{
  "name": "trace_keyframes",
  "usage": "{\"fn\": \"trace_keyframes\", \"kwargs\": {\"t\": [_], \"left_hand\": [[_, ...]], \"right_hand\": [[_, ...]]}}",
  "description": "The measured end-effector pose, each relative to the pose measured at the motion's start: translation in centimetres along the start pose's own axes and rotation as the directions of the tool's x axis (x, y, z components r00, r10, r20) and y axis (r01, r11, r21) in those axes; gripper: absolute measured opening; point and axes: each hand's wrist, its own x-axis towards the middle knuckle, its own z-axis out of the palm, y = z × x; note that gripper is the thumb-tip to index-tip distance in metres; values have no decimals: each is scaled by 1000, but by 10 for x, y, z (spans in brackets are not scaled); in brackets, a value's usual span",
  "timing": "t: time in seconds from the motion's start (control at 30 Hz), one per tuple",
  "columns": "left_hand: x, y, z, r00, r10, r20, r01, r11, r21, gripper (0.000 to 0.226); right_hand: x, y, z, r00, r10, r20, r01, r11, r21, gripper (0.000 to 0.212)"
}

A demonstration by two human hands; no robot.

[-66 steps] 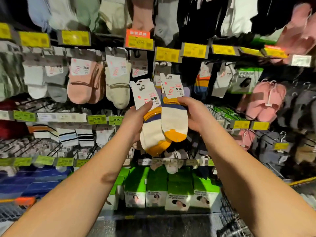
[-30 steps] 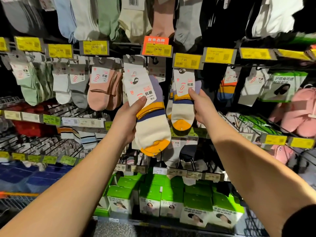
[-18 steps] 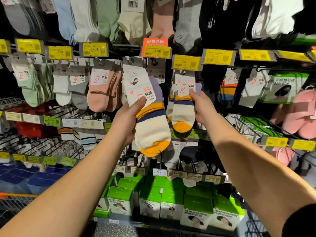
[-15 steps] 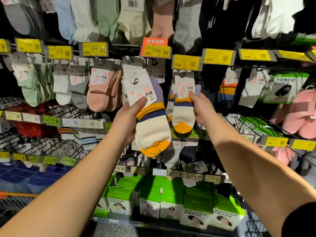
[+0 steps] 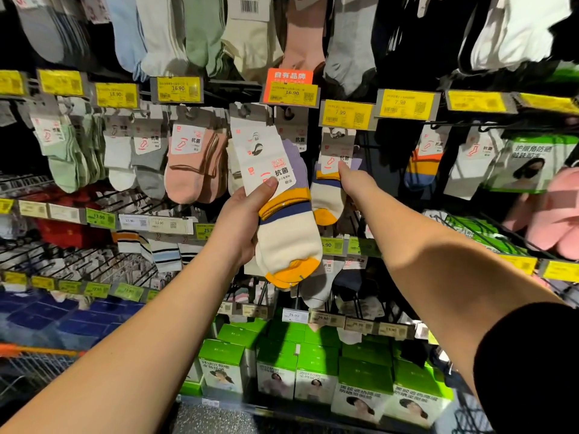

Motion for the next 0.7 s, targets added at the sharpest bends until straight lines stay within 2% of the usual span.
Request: {"fn": "trace_keyframes", "kwargs": {"t": [0.07,0.2,0.27,0.37,0.47,0.53,0.63,0.7], "left_hand": [[0,0,-1,1000,6,4,-6,1000,1,16],[0,-1,-4,1000,13,12,-13,1000,26,19],[-1,-3,-6,1000,17,6,-18,999,47,23],[-2,-8,-9,1000,13,7,-13,997,72,28],[-3,-15,-7,1000,2,19,-4,996,90,22],[-3,-19,-4,1000,-2,23,-1,994,105,28],[-4,-27,2,999,10,45,-17,987,158,44],[-5,-29,5,999,30,33,-36,979,201,40]], "right_hand": [[0,3,-1,1000,2,-10,-2,1000,6,83],[-17,20,-7,998,31,-50,-24,990,139,102],[-28,28,-12,991,-31,-131,55,982,179,90],[-60,29,-13,952,-180,-249,245,934,259,56],[-111,25,-3,936,-317,-155,352,846,399,35],[-137,25,8,927,-365,-83,360,810,462,36],[-156,27,22,917,-398,-12,354,800,484,57],[-163,28,24,920,-392,-2,343,802,488,47]]}}
